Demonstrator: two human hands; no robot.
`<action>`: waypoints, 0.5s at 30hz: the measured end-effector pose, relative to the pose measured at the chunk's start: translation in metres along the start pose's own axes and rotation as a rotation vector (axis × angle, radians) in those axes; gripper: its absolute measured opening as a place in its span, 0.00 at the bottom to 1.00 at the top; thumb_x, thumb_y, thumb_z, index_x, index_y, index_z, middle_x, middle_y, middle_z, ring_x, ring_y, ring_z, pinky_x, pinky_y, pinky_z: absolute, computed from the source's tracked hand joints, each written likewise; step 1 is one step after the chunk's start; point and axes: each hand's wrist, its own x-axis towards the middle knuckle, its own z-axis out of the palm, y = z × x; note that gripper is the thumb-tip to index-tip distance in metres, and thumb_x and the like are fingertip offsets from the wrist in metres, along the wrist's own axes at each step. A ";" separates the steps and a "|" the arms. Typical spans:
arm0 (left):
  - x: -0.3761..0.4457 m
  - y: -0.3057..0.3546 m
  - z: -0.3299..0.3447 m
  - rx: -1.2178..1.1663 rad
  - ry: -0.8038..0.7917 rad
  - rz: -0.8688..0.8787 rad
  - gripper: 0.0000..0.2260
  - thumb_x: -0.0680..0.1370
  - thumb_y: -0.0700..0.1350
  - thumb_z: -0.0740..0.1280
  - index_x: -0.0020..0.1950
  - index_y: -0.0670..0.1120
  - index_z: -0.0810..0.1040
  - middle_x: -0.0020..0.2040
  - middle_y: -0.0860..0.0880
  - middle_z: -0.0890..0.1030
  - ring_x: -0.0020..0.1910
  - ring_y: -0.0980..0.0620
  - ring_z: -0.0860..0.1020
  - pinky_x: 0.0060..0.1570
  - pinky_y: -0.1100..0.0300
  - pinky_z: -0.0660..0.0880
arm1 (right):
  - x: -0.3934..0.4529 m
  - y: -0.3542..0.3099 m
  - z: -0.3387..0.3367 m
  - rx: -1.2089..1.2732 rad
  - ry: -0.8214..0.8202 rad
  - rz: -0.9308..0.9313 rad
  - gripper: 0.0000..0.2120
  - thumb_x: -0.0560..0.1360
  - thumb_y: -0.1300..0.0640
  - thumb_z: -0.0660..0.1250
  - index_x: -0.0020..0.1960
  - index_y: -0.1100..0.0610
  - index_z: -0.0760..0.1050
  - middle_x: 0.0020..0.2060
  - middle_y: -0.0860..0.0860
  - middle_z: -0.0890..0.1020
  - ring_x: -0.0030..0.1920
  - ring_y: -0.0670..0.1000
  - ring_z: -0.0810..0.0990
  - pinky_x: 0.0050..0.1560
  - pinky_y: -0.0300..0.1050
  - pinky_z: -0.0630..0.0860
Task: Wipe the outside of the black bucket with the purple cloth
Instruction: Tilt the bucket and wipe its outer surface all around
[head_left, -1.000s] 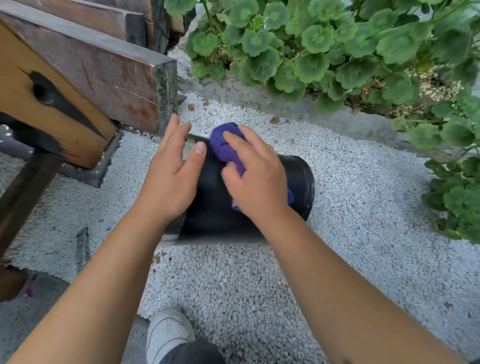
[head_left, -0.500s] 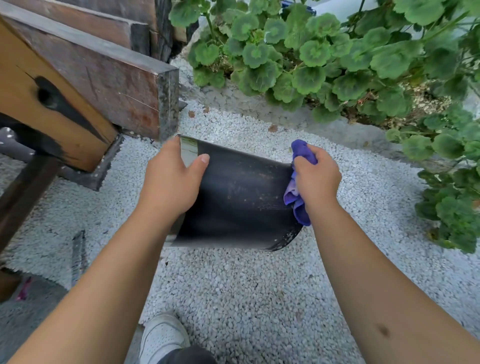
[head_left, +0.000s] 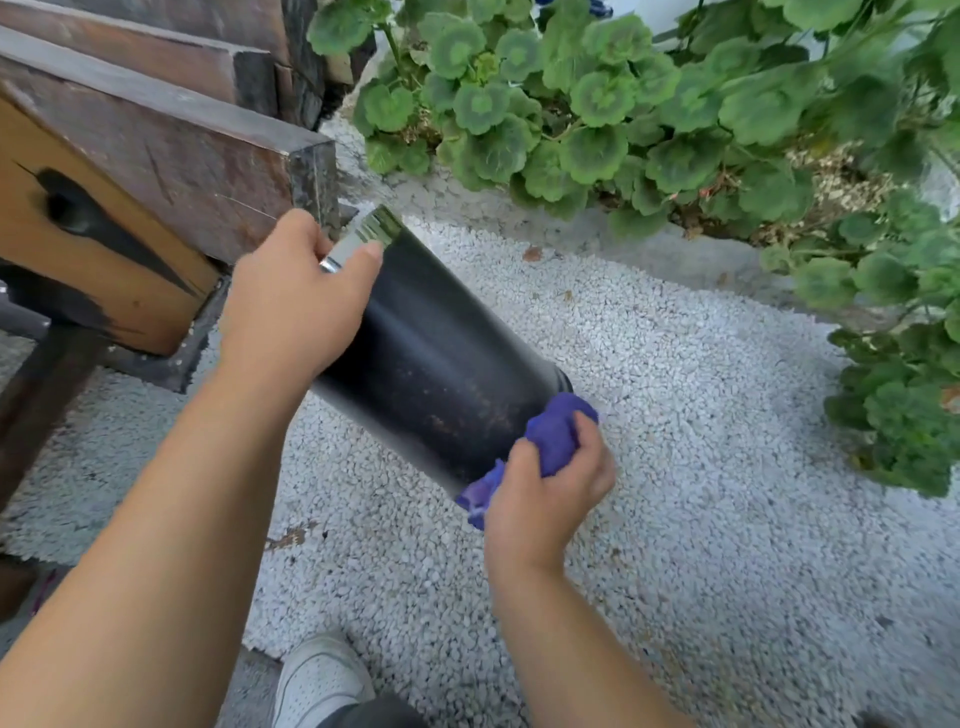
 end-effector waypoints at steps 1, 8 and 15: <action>0.004 0.001 0.003 0.026 0.020 0.000 0.21 0.75 0.64 0.61 0.46 0.46 0.71 0.35 0.52 0.71 0.38 0.46 0.68 0.36 0.54 0.61 | -0.005 0.004 -0.001 -0.070 -0.057 -0.047 0.24 0.69 0.61 0.66 0.64 0.50 0.72 0.70 0.51 0.61 0.63 0.42 0.73 0.64 0.44 0.72; 0.013 0.001 0.022 0.168 0.222 -0.002 0.25 0.76 0.67 0.59 0.44 0.46 0.79 0.41 0.40 0.80 0.46 0.35 0.76 0.39 0.53 0.64 | 0.029 0.006 -0.011 -0.374 -0.294 -0.284 0.25 0.67 0.49 0.65 0.64 0.50 0.76 0.71 0.47 0.66 0.69 0.47 0.67 0.69 0.36 0.60; -0.021 -0.048 0.015 -0.143 0.082 0.257 0.15 0.73 0.59 0.66 0.39 0.47 0.79 0.28 0.59 0.74 0.31 0.63 0.73 0.33 0.65 0.65 | 0.093 0.016 -0.008 -0.542 -0.525 0.019 0.07 0.69 0.57 0.63 0.40 0.46 0.77 0.41 0.47 0.81 0.43 0.48 0.80 0.40 0.43 0.72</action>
